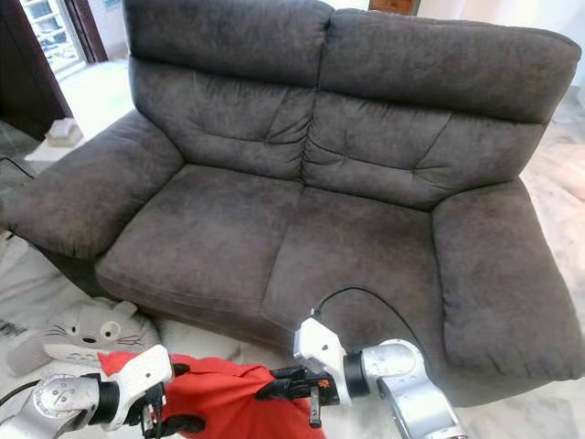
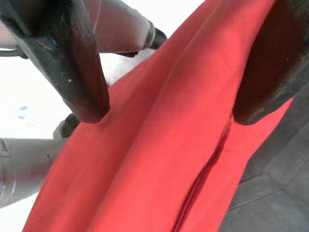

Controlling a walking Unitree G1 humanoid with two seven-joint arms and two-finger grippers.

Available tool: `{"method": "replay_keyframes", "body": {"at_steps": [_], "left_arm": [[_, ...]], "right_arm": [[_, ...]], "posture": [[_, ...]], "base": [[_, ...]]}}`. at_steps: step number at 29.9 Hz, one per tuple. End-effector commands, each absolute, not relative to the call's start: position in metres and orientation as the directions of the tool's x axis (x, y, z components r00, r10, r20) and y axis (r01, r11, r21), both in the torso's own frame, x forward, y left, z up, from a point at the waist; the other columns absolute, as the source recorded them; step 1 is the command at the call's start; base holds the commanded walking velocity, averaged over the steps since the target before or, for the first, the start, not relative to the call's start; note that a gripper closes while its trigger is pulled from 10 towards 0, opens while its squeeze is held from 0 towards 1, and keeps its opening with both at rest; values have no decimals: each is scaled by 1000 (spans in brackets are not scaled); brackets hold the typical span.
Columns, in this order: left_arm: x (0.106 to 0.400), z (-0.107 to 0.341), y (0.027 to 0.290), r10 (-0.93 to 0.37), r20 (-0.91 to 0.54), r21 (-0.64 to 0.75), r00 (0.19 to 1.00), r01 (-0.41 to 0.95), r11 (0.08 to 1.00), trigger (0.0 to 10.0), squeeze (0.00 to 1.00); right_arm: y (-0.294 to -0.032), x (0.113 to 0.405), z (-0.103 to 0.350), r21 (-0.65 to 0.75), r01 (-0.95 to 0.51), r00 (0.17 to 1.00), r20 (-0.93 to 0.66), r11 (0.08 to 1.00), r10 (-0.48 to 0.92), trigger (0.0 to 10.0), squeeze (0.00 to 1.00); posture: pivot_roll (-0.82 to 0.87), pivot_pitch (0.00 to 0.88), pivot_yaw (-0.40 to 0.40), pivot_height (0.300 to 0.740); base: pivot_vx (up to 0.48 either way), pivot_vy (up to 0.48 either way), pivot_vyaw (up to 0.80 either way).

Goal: Move the pillow to the sofa from floor

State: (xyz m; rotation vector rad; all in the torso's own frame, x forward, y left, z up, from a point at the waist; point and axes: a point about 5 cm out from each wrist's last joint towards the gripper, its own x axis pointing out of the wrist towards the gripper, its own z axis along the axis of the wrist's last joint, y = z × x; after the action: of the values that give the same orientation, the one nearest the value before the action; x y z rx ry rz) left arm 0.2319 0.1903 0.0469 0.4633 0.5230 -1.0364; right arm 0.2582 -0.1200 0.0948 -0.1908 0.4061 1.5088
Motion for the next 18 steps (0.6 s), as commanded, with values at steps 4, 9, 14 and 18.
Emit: {"method": "replay_keyframes", "body": {"at_steps": [4,9,14,18], "left_arm": [[226,40,204,-652,-648,120,394,898,423,10000,0],[226,38,218,-617,-669,136,415,884,448,10000,0],[221,33,224,-608,-692,116,390,891,439,10000,0],[213,26,228,-592,-731,94,339,910,404,10000,0]], "right_arm": [[-116,260,121,55,-998,-9,-291,7,957,10000,0],[-120,257,123,57,-998,-16,-305,1,952,10000,0],[-123,256,125,55,-999,-14,-310,3,951,10000,0],[-126,257,128,48,-999,-8,-316,7,949,10000,0]], "posture": [[167,109,-35,740],[168,107,-38,740],[168,107,-38,740],[161,96,-38,740]], "base": [[0,0,0],[0,0,0],[0,0,0],[0,0,0]]}}
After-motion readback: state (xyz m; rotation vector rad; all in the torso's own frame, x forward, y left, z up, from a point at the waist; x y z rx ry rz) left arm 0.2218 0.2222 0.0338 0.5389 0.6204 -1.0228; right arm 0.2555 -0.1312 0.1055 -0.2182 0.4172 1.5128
